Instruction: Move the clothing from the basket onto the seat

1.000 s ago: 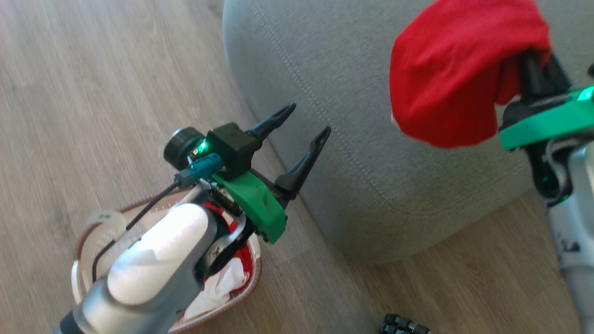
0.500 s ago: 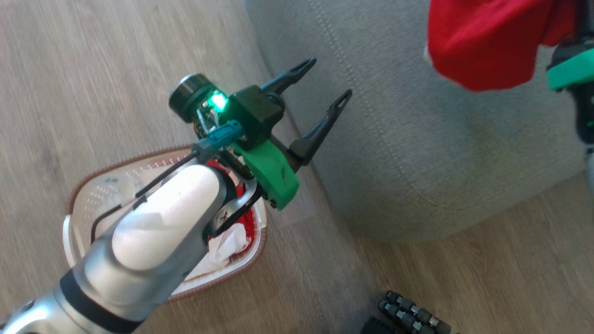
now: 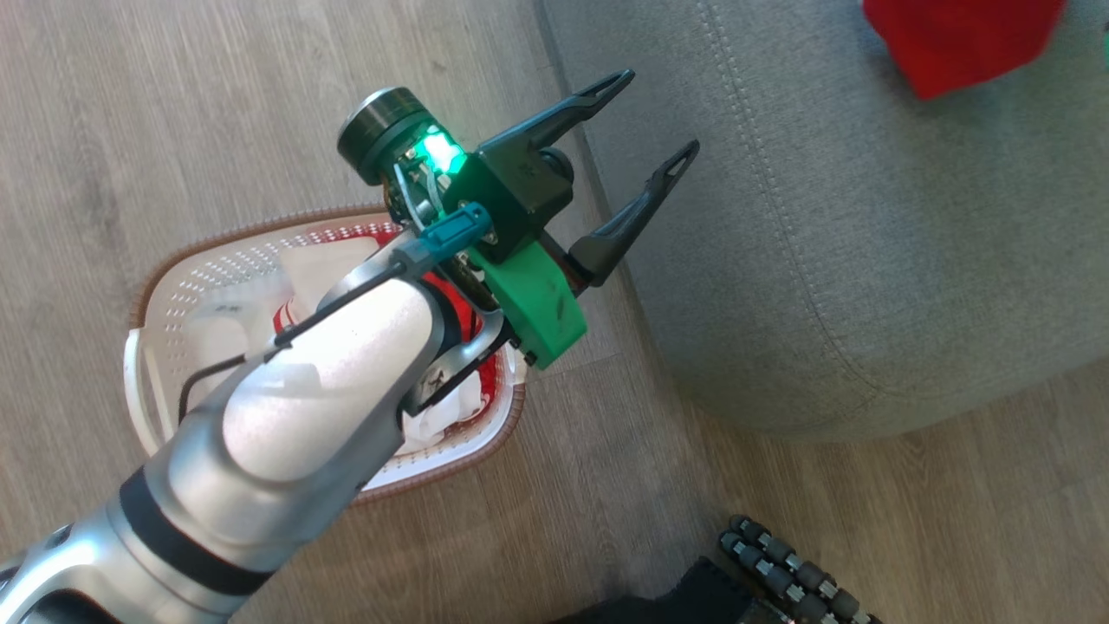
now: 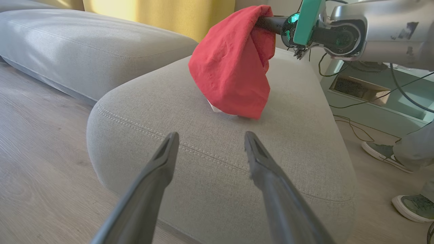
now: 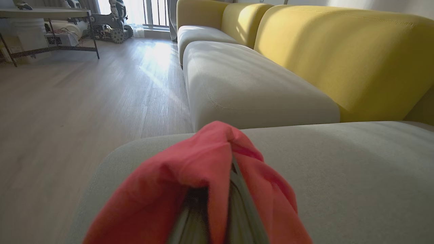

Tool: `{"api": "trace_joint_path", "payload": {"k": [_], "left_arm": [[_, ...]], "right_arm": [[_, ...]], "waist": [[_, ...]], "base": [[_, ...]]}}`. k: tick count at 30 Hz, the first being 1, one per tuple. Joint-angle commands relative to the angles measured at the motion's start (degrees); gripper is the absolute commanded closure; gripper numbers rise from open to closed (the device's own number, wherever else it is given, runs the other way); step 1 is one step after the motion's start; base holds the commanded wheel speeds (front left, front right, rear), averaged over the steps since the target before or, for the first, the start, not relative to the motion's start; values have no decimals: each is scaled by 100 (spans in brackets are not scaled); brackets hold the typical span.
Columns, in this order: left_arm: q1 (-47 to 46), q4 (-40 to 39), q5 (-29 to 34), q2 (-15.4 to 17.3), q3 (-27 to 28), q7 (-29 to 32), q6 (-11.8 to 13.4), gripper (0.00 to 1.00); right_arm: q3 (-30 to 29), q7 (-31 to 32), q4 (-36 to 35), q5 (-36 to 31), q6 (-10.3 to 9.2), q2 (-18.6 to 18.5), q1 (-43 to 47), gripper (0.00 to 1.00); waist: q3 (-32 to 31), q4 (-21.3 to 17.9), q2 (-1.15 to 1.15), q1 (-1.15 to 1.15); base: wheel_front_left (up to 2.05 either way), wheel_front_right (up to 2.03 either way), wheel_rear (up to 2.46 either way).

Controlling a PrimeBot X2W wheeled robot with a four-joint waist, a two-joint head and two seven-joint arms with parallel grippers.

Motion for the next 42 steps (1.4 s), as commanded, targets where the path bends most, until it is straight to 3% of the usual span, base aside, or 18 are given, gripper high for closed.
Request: {"api": "trace_joint_path", "payload": {"k": [1,8,14,15,16,17,18,31,42], "left_arm": [[-194,-168,31,16,131,-26,-25,0],[-181,-104,-23,20,130,-60,-17,0],[-132,-38,-79,36,135,-77,24,0],[-123,-28,-89,34,136,-80,33,0],[-113,-20,-101,32,138,-84,42,0],[-104,-14,-113,29,141,-91,51,0],[-90,-5,-126,26,143,-103,58,0],[375,230,-411,22,189,-374,202,0],[920,292,-728,65,363,-601,472,0]], "right_arm": [[149,3,119,-2,-1,-74,-102,100],[538,570,1019,108,-1,-4,-306,100],[1013,1653,1595,408,-1,47,-409,100],[1065,1762,1629,462,-1,31,-426,78],[1128,1827,1640,496,-1,3,-436,39],[1171,1850,1640,533,-1,-25,-445,7],[1207,1858,1638,575,-1,-54,-447,0],[1853,2229,1334,1272,-1,-445,-67,0],[2235,1967,89,1829,-1,-904,433,0]], "waist": [[45,45,0,-1],[-13,78,0,-1],[-132,78,0,-1],[-162,78,0,-1],[-196,76,0,-1],[-230,75,0,-1],[-273,74,0,-1],[-1291,20,0,-1],[-2179,106,0,-1]], "base": [[0,0,0],[0,0,0],[0,0,0],[0,0,0],[0,0,0],[0,0,0],[0,0,0],[0,0,0],[0,0,0]]}}
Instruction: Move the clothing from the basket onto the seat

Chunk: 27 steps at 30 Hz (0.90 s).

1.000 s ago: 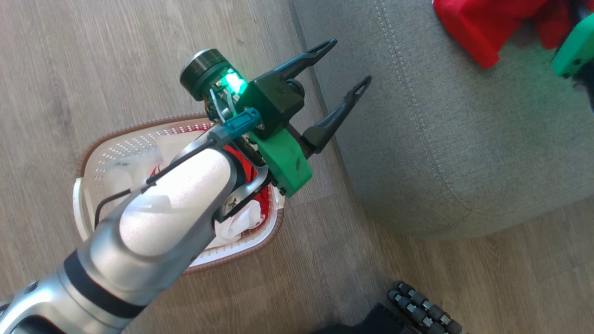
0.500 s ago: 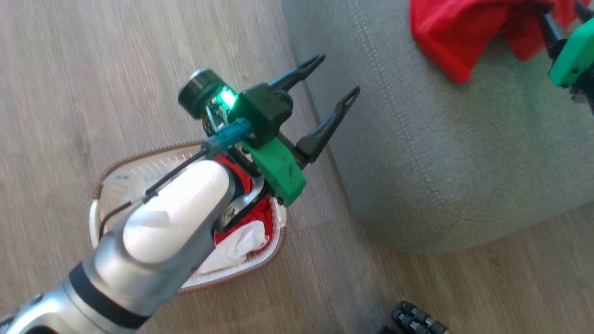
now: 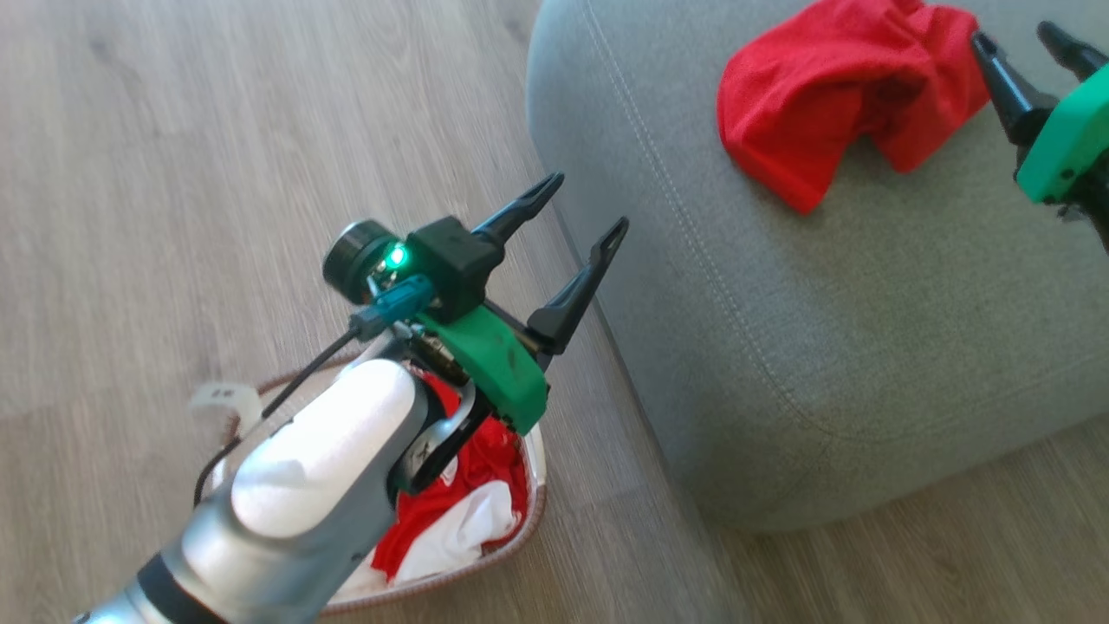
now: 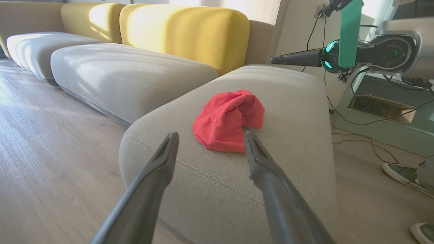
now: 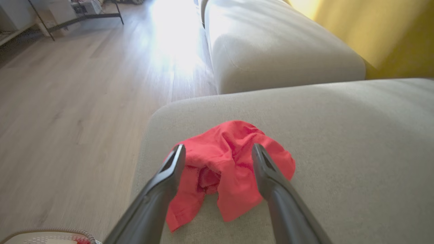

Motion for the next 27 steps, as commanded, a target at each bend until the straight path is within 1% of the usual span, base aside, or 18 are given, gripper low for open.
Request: {"api": "trace_joint_path", "payload": {"k": [1,4,5,6,8,14,17,20,25,27], "left_arm": [[-29,-156,-74,92,298,-107,98,0],[117,-161,-154,114,374,-177,197,0],[117,-161,-154,114,374,-177,197,0],[208,-161,-195,149,426,-229,257,0],[260,-156,-219,167,453,-255,288,0],[650,-109,-348,358,603,-382,480,0],[853,-124,-427,473,692,-436,569,0],[1037,-178,-500,598,809,-499,679,0],[1312,-388,-579,790,1012,-642,865,0],[1426,-485,-588,873,1079,-679,954,0]], "right_arm": [[31,-171,-406,79,-1,-295,214,0],[-16,-350,-794,111,-1,-449,405,0],[-16,-350,-794,111,-1,-449,405,0],[-115,-514,-1032,99,-1,-530,570,0],[-170,-596,-1141,83,-1,-558,674,0],[-727,-1116,-1697,-120,-1,-622,1544,0],[-1119,-1185,-1905,-156,-1,-445,2076,0],[-1388,-1140,-2183,-303,-1,-235,2598,0],[-1913,-1122,-2693,-750,-1,196,3281,0],[-2163,-1138,-2870,-1026,-1,394,3510,0]], "waist": [[-308,92,0,0],[-511,197,0,0],[-511,197,0,0],[-638,290,0,0],[-707,342,0,0],[-1110,707,0,0],[-1273,899,0,0],[-1369,1086,0,0],[-1445,1357,0,0],[-1463,1451,0,0]], "base": [[0,0,0],[0,0,0],[0,0,0],[0,0,0],[0,0,0],[0,0,0],[0,0,0],[0,0,0],[0,0,0],[0,0,0]]}}
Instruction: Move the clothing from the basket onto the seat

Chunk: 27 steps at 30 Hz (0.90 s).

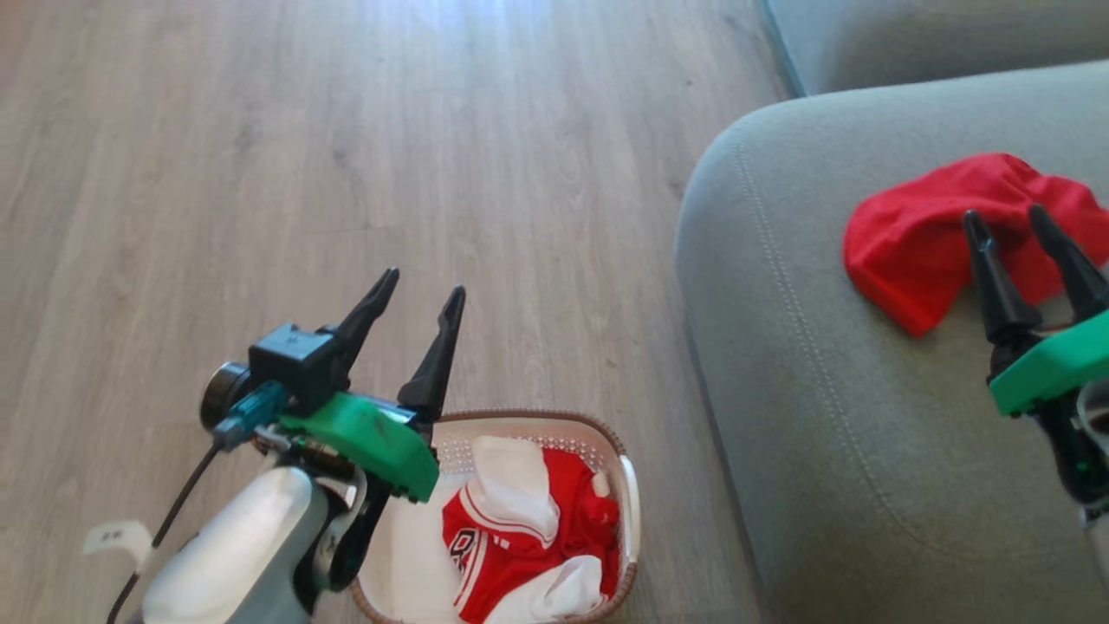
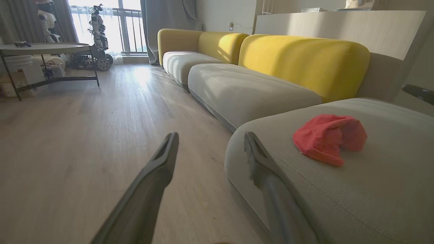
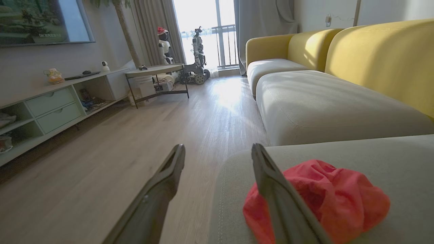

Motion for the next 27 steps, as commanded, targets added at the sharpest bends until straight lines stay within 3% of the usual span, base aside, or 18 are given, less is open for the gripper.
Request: {"api": "trace_joint_path", "payload": {"k": [1,12,20,27], "left_arm": [[-140,-240,-12,212,339,-93,87,0],[711,-518,-67,573,837,-355,619,0],[1335,-723,145,620,1297,-459,895,0],[1713,-831,369,477,1770,-466,925,0]], "right_arm": [[-129,-20,-324,-221,-1,44,66,0],[-916,32,-1502,-1500,-1,1311,1097,0],[-703,-139,-1796,-1635,-1,1463,1580,0],[-500,-314,-1845,-1525,-1,1422,1770,0]], "waist": [[-53,131,0,0],[-99,302,0,0],[-89,375,0,0],[-85,437,0,0]], "base": [[0,0,0],[0,0,0],[0,0,0],[0,0,0]]}}
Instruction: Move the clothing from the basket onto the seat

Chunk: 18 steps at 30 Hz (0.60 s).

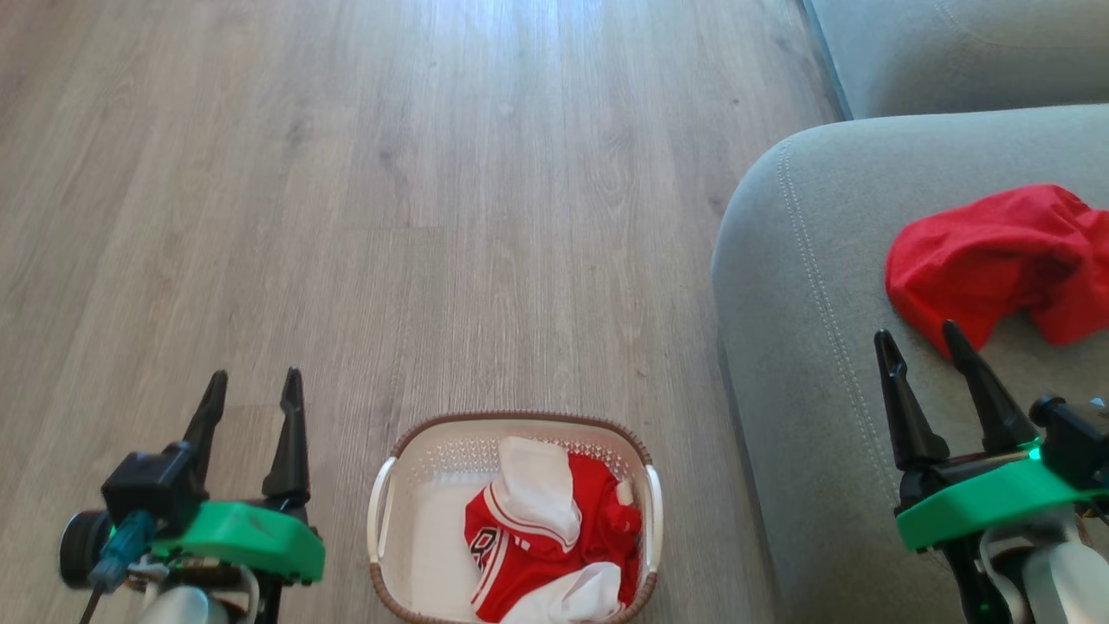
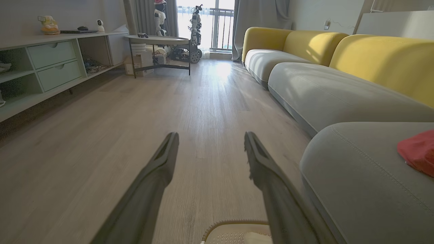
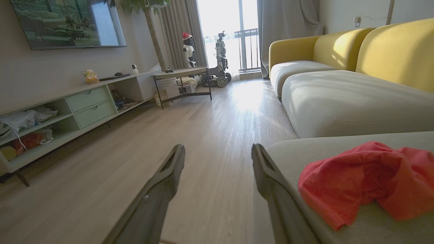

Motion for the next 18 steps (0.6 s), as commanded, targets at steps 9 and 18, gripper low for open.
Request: {"api": "trace_joint_path", "payload": {"k": [9,18], "left_arm": [[86,-172,347,-122,735,-71,-273,0],[176,-97,552,-349,967,-72,-507,0]], "right_arm": [[237,-177,-87,137,-1,-192,-39,0],[306,-207,-28,182,-1,-249,-65,0]], "waist": [[-2,44,0,0],[18,34,0,0]], "base": [[0,0,0],[0,0,0]]}}
